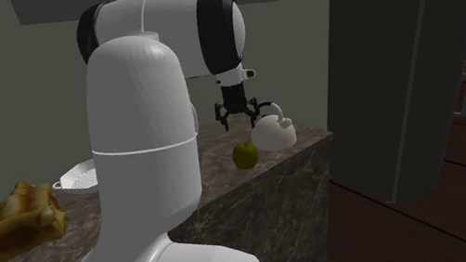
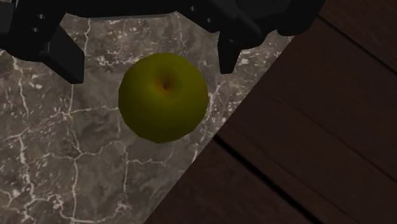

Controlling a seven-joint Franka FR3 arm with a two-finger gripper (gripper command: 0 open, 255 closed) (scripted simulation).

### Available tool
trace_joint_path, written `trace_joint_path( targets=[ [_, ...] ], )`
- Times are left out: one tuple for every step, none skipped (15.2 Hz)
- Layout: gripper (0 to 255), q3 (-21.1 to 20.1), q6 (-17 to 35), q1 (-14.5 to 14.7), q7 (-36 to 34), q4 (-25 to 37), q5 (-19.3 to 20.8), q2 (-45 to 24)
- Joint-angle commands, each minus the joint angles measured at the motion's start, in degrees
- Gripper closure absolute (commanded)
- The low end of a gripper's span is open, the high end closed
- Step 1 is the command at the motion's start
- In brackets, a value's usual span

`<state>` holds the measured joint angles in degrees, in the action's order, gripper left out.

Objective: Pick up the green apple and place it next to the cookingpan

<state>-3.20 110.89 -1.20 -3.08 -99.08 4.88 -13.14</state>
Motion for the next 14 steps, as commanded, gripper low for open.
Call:
trace_joint_path(
  targets=[
    [0,0.10,0.90,0.09,-0.39,1.69,0.39,-2.54],
    [0,0.12,1.61,0.07,-0.41,1.15,0.42,-2.71],
    [0,0.15,2.31,0.04,-0.44,0.63,0.45,-2.90],
    [0,0.17,3.02,0.02,-0.46,0.12,0.48,-3.09],
    [0,0.19,3.71,0.00,-0.49,-0.37,0.52,-3.30],
    [0,0.21,4.41,-0.03,-0.51,-0.85,0.56,-3.51],
    [0,0.24,5.10,-0.05,-0.54,-1.31,0.59,-3.74],
    [0,0.25,5.50,-0.07,-0.55,-1.59,0.61,-3.86],
    [0,0.25,5.50,-0.07,-0.55,-1.58,0.62,-3.87],
    [0,0.25,5.50,-0.07,-0.55,-1.57,0.62,-3.88],
    [0,0.25,5.50,-0.07,-0.55,-1.57,0.62,-3.88],
    [0,0.25,5.50,-0.07,-0.55,-1.57,0.62,-3.88],
    [0,0.25,5.50,-0.07,-0.55,-1.57,0.62,-3.88],
    [0,0.25,5.50,-0.07,-0.55,-1.57,0.62,-3.88]
  ],
)
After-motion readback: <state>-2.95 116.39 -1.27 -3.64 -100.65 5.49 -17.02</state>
